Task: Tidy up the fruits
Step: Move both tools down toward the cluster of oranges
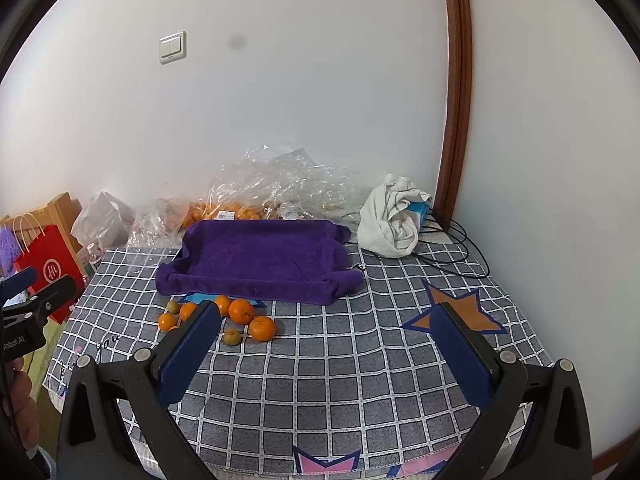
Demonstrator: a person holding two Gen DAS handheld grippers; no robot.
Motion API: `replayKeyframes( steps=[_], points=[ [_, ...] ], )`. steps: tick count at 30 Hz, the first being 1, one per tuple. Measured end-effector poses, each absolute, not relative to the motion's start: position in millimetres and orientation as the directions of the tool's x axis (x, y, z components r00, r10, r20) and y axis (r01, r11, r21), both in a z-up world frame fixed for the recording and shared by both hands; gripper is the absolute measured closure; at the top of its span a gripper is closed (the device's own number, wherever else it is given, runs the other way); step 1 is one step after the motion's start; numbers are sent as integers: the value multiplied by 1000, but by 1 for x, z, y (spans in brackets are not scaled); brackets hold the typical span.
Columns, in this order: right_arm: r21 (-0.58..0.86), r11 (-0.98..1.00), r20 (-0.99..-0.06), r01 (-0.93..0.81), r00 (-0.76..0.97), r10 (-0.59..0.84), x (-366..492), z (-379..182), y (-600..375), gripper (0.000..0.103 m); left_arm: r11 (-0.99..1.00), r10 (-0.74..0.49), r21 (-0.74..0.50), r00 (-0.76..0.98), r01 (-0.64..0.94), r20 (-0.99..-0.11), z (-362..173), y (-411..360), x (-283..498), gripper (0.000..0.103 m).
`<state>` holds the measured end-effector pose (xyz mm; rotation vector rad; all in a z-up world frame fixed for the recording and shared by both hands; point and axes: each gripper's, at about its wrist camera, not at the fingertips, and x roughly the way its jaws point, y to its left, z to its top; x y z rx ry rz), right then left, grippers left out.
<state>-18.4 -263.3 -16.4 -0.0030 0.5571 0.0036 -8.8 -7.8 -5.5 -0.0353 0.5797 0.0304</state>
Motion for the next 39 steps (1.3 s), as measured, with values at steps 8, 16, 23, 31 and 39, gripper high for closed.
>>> replayKeyframes(
  steps=[8, 16, 23, 31, 39],
  points=[
    [-1, 1000, -524, -3, 852, 2, -18, -17, -262, 0, 999, 23, -19, 838, -40, -545, -5, -8, -8, 0],
    [-14, 1000, -514, -8, 858, -1, -18, -18, -255, 0, 998, 26, -30, 838, -50, -545, -8, -2, -3, 0],
    [-30, 999, -527, -22, 850, 3, -2, -31, -246, 0, 997, 52, -15, 828, -73, -559, -20, 9, 12, 0],
    [-24, 998, -593, -65, 804, 38, 36, -65, -236, 0, 993, 73, -30, 792, -114, -606, -54, 34, 40, 0],
    [12, 992, -693, -129, 714, 101, 84, -125, -225, 8, 989, 56, -71, 760, -133, -648, -91, 62, 68, 3]
  ],
)
